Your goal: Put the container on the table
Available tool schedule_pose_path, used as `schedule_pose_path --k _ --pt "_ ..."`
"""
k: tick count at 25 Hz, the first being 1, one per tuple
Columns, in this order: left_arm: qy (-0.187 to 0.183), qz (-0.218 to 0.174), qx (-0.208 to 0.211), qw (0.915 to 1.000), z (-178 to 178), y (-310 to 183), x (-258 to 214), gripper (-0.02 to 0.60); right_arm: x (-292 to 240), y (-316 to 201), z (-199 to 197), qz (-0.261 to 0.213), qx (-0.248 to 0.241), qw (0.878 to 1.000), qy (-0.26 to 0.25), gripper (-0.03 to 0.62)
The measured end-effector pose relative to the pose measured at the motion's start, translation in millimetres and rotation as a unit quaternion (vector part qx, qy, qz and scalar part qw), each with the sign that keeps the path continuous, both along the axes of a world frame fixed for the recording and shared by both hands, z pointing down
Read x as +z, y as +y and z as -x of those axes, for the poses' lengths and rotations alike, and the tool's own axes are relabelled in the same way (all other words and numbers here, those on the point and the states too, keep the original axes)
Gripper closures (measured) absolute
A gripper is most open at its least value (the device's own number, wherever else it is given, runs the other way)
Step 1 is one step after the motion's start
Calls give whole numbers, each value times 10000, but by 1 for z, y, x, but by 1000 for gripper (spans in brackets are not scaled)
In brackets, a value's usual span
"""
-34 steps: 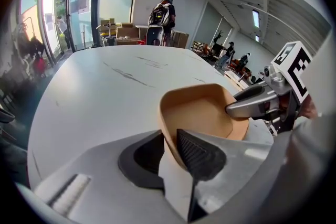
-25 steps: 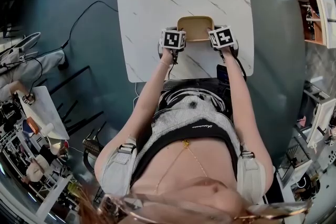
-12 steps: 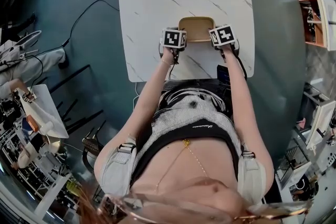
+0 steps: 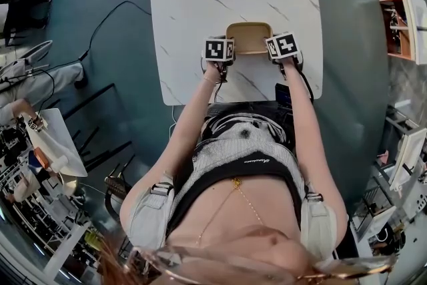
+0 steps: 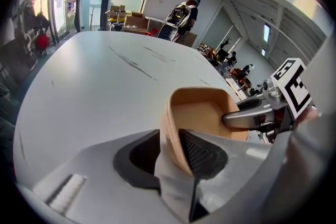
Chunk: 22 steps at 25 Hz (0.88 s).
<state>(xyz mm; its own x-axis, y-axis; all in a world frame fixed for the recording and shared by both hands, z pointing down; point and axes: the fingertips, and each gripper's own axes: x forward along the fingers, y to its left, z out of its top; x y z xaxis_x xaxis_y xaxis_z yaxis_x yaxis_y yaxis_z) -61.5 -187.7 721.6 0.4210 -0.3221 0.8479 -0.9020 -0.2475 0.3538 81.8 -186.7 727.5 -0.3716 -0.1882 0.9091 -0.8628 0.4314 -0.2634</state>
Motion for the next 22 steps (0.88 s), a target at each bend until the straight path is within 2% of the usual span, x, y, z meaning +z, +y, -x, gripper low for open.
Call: schedule_pose_path --k 4,7,13,18,22 --pt "9 -55 -41 10000 2 -1 0 446 -1 -1 -1 -75 62 9999 -24 447" --pt "22 -129 22 9999 1 -1 -1 445 -1 1 -2 -107 84 9998 -125 442" --pt "-29 -265 45 9996 1 1 -3 420 -1 8 -3 -147 -129 9996 -209 392" --pt "82 -243 143 9996 -4 7 -3 376 -2 14 -5 -134 -182 9993 -283 348" --pt "98 -296 155 9994 -6 10 -5 365 -4 18 -6 -165 -189 9992 -317 341"
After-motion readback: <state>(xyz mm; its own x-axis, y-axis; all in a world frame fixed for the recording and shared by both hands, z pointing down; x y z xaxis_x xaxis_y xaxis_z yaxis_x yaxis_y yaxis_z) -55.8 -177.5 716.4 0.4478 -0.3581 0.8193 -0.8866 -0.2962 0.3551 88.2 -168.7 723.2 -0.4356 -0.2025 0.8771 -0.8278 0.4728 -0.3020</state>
